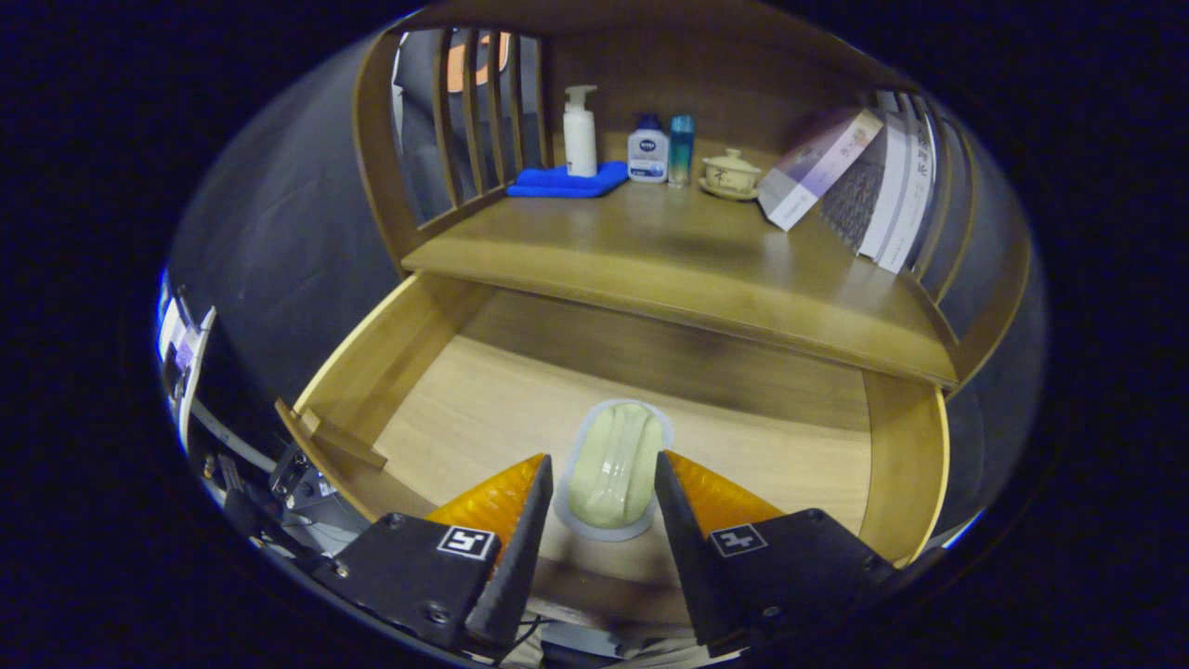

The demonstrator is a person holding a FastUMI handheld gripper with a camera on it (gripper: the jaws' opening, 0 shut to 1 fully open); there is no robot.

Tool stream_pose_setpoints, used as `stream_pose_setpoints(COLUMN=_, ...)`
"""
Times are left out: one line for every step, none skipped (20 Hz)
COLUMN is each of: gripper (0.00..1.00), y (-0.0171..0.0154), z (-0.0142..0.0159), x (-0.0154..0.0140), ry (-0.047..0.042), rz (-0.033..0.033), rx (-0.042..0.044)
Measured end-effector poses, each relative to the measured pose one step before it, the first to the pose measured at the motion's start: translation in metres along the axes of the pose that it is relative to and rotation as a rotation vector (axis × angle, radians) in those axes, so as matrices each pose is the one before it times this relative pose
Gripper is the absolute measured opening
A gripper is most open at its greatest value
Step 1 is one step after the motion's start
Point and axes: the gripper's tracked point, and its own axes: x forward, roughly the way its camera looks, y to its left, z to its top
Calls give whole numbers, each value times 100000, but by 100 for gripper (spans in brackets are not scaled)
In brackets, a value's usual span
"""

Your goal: Pull open the drawer, take out the items inside it, and place them on the countertop above the cabinet.

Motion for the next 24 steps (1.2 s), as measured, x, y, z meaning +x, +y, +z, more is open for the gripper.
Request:
stream_pose_setpoints(gripper=67, y=-310, z=-4, x=636, ry=2512, rz=528, rx=613)
stream_pose_setpoints(gripper=66, y=-400, z=-53, x=572, ry=2174, rz=-229, rx=1743)
stream_pose_setpoints(gripper=65, y=-103, z=-134, x=723, ry=2506, rz=944, rx=1649)
stream_pose_setpoints(gripper=64, y=21, z=-83, x=501, ry=2592, rz=772, rx=2012)
stream_pose_setpoints(gripper=63, y=-7, z=-296, x=194, ry=1983, rz=547, rx=1324)
stream_pose_setpoints(gripper=62, y=-210, z=7, x=485, ry=1092, rz=-249, rx=988)
stream_pose_setpoints(gripper=59, y=-35, z=40, x=333, ry=1174, rz=9, rx=263)
stream_pose_setpoints(gripper=57, y=-30, z=-10, x=332, ry=1254, rz=6, rx=-190)
stream_pose_setpoints(gripper=52, y=33, z=-58, x=263, ry=1042, rz=152, rx=-127)
stream_pose_setpoints(gripper=48, y=10, z=-26, x=198, ry=1343, rz=-316, rx=-908)
stream_pose_setpoints(gripper=46, y=-96, z=132, x=658, ry=757, rz=-375, rx=-878)
stream_pose_setpoints(gripper=44, y=107, z=-95, x=200, ry=1059, rz=-190, rx=-1550)
stream_pose_setpoints(gripper=43, y=47, z=-101, x=158, ry=541, rz=-338, rx=-18)
stream_pose_setpoints(gripper=41, y=-25, z=-52, x=291, ry=808, rz=-432, rx=306)
stream_pose_setpoints(gripper=37, y=28, z=170, x=-88, ry=-658, rz=-260, rx=474)
stream_pose_setpoints(gripper=36, y=24, z=74, x=71, ry=-353, rz=-56, rx=-818)
stream_pose_setpoints(gripper=30, y=-71, z=-81, x=14, ry=-165, rz=-524, rx=-712)
stream_pose_setpoints(gripper=28, y=78, z=21, x=-76, ry=-432, rz=225, rx=-1420)
stream_pose_setpoints(gripper=26, y=-162, z=-73, x=-30, ry=-25, rz=-14, rx=115)
stream_pose_setpoints(gripper=23, y=-214, z=-69, x=-182, ry=-258, rz=-153, rx=1266)
stream_pose_setpoints(gripper=21, y=-365, z=86, x=-300, ry=-590, rz=-788, rx=591)
stream_pose_setpoints(gripper=20, y=-296, z=135, x=-436, ry=-1223, rz=-947, rx=167)
stream_pose_setpoints(gripper=20, y=-325, z=144, x=-503, ry=-1224, rz=-1047, rx=-48)
stream_pose_setpoints(gripper=19, y=-156, z=211, x=-652, ry=-1220, rz=-550, rx=-102)
